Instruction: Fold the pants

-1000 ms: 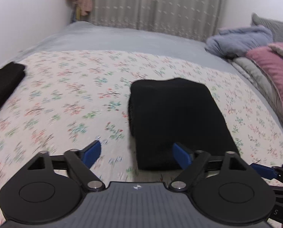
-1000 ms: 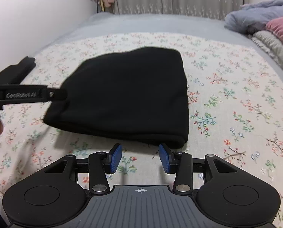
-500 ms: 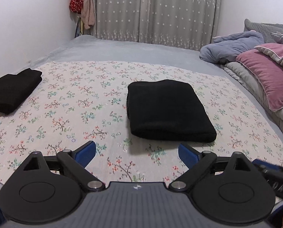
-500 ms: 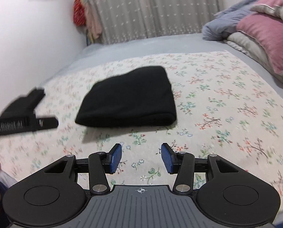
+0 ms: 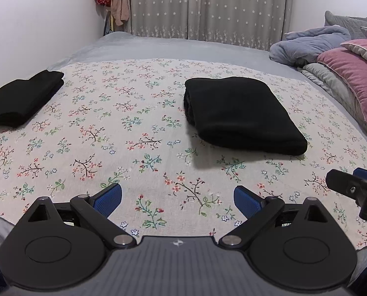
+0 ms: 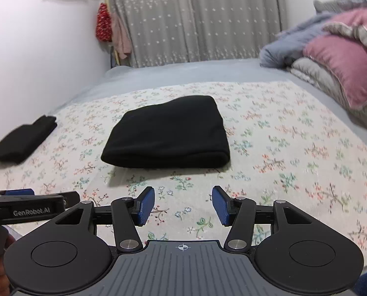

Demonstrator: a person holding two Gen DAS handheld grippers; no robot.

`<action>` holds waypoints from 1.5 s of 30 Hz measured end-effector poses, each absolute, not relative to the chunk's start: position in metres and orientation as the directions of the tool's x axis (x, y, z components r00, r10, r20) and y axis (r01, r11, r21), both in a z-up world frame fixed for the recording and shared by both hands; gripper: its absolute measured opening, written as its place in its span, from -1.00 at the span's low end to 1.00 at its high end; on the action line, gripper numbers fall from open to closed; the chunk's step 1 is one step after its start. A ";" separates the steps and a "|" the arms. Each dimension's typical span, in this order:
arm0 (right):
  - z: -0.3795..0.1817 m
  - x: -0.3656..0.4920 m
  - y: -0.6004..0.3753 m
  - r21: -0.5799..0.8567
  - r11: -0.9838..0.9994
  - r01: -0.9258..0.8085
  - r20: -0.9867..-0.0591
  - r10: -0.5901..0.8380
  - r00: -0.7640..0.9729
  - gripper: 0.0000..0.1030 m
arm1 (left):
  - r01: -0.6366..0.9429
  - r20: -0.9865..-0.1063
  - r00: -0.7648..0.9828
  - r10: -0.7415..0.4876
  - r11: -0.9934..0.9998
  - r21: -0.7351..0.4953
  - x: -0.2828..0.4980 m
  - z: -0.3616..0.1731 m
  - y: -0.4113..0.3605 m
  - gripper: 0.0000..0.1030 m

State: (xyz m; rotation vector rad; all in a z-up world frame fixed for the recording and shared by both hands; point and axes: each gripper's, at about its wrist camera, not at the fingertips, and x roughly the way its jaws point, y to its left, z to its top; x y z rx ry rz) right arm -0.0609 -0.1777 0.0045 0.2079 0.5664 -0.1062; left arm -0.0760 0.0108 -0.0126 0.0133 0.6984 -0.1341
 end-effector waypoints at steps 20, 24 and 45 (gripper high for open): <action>0.003 -0.059 -0.160 0.116 0.981 0.153 -0.536 -0.068 0.842 0.98 | 0.132 -0.637 0.762 -0.122 0.991 -0.031 -0.075 -0.012 0.023 1.00; 0.003 -0.059 -0.161 0.114 0.981 0.157 -0.537 -0.072 0.840 0.98 | 0.134 -0.643 0.756 -0.121 0.991 -0.030 -0.074 -0.014 0.021 1.00; -0.001 -0.057 -0.159 0.114 0.982 0.149 -0.540 -0.065 0.839 0.99 | 0.157 -0.646 0.750 -0.142 0.987 -0.035 -0.076 -0.015 0.018 1.00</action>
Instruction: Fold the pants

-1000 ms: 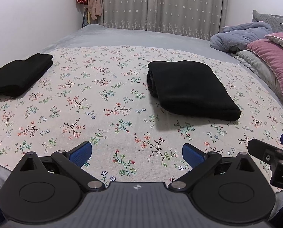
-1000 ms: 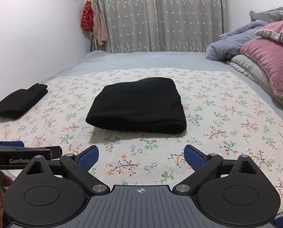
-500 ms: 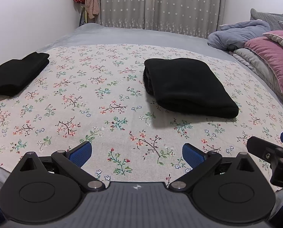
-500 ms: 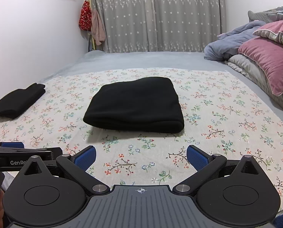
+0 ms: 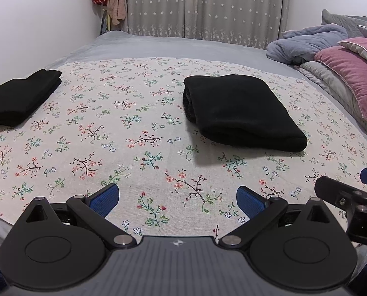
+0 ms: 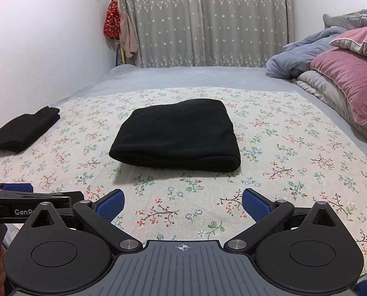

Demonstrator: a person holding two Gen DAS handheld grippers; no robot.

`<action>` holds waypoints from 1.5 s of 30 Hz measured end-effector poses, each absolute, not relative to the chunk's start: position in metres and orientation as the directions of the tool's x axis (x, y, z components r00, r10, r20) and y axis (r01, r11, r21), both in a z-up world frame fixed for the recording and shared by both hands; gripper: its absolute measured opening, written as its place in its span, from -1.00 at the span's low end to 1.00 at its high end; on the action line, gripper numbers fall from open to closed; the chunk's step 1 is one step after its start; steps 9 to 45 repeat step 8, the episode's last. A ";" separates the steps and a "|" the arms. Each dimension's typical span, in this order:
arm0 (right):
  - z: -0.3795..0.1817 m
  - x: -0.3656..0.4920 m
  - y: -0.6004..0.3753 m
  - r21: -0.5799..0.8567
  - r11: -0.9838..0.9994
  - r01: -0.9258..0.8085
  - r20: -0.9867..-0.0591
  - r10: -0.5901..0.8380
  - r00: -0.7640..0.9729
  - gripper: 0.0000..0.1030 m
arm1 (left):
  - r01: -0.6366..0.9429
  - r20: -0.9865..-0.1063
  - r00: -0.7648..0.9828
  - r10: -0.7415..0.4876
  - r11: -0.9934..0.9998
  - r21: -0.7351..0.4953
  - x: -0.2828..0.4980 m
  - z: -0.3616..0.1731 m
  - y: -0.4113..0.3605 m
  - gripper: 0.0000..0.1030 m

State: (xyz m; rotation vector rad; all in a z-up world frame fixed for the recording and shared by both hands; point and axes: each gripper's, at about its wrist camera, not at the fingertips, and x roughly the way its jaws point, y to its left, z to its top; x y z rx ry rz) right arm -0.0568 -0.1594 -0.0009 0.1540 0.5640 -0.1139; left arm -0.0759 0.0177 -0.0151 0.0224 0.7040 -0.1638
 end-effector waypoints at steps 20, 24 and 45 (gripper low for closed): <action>-0.001 -0.057 -0.159 0.113 0.983 0.146 -0.538 -0.063 0.840 0.99 | 0.167 -0.639 0.755 -0.144 0.986 -0.025 -0.077 -0.014 0.016 1.00; -0.001 -0.057 -0.159 0.113 0.983 0.146 -0.538 -0.063 0.840 0.99 | 0.167 -0.639 0.755 -0.144 0.986 -0.025 -0.077 -0.014 0.016 1.00; -0.001 -0.057 -0.159 0.113 0.983 0.146 -0.538 -0.063 0.840 0.99 | 0.167 -0.639 0.755 -0.144 0.986 -0.025 -0.077 -0.014 0.016 1.00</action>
